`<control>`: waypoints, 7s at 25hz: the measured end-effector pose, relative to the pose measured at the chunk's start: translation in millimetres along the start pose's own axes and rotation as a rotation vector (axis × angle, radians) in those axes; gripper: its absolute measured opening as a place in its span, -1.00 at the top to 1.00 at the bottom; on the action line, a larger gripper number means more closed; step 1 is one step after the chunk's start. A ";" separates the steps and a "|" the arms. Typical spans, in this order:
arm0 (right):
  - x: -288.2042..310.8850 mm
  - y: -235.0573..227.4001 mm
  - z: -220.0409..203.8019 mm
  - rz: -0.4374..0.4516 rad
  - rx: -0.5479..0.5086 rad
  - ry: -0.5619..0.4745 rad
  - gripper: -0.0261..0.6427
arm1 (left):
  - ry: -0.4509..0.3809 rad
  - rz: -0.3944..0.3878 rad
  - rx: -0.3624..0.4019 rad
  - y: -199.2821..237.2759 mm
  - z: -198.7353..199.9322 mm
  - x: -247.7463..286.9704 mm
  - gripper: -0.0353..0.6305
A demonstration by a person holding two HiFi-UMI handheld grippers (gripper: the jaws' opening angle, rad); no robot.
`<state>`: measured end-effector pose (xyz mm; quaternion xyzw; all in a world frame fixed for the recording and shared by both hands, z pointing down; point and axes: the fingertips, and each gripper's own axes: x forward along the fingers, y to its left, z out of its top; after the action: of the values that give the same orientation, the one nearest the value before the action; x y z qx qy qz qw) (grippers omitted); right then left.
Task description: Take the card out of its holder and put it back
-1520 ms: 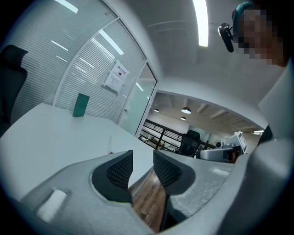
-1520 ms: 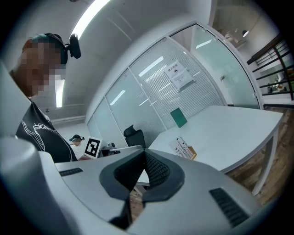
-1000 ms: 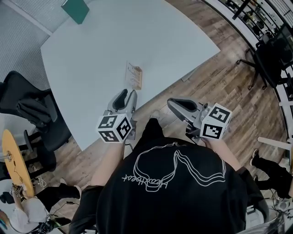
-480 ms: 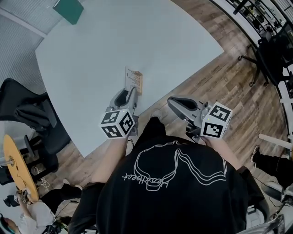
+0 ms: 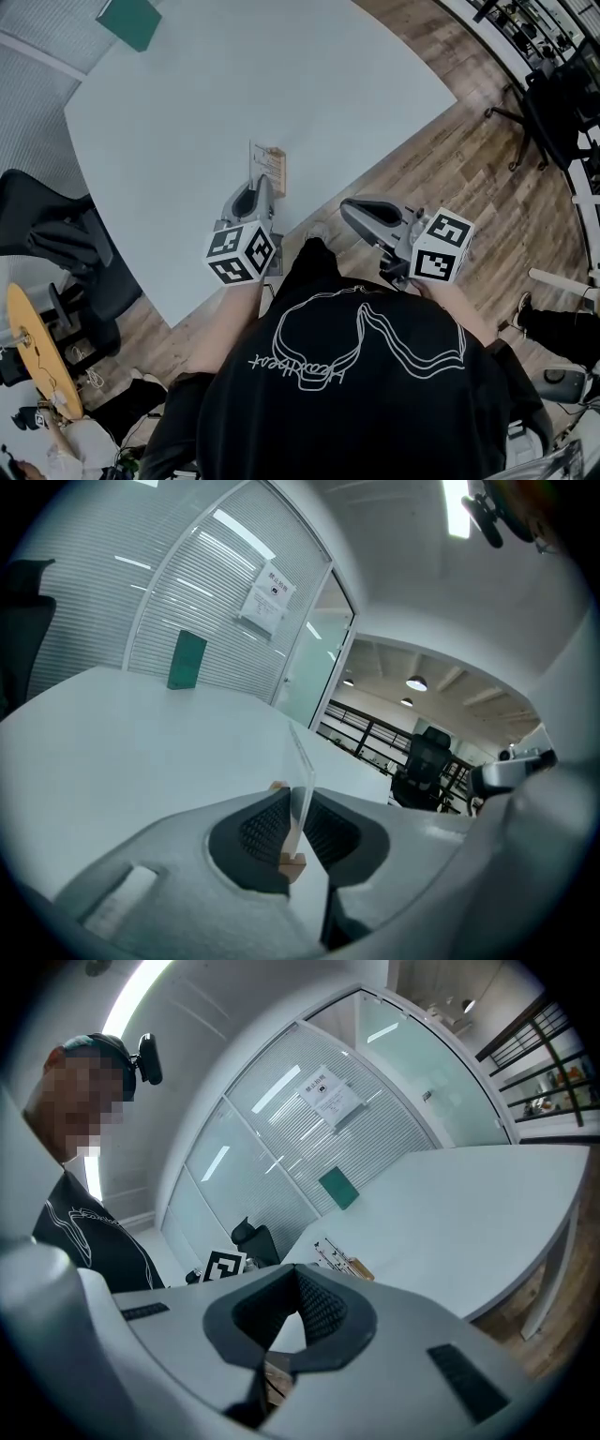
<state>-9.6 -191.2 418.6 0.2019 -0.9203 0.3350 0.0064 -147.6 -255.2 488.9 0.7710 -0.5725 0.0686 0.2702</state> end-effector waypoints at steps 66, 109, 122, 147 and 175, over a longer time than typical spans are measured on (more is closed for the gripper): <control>-54.4 71.8 -16.4 -0.024 -0.113 -0.051 0.89 | -0.197 -0.046 0.073 -76.1 42.1 -157.0 0.82; -46.5 84.7 -24.0 0.012 -0.113 -0.031 0.89 | -0.198 -0.047 0.002 -78.5 35.9 -178.8 0.82; -35.2 39.6 5.8 -0.010 -0.093 -0.052 0.89 | -0.211 0.026 0.059 -47.9 69.2 -113.0 0.82; -23.4 -26.9 7.7 -0.091 0.001 -0.042 0.89 | -0.128 0.112 0.013 -5.5 51.3 -29.2 0.82; -43.2 -26.8 -6.5 -0.123 0.025 -0.055 0.89 | -0.049 0.145 0.061 -4.7 13.6 -8.8 0.82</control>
<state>39.4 -190.0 433.8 0.2675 -0.9016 0.3400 -0.0007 -149.0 -253.6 472.1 0.7367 -0.6310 0.0865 0.2271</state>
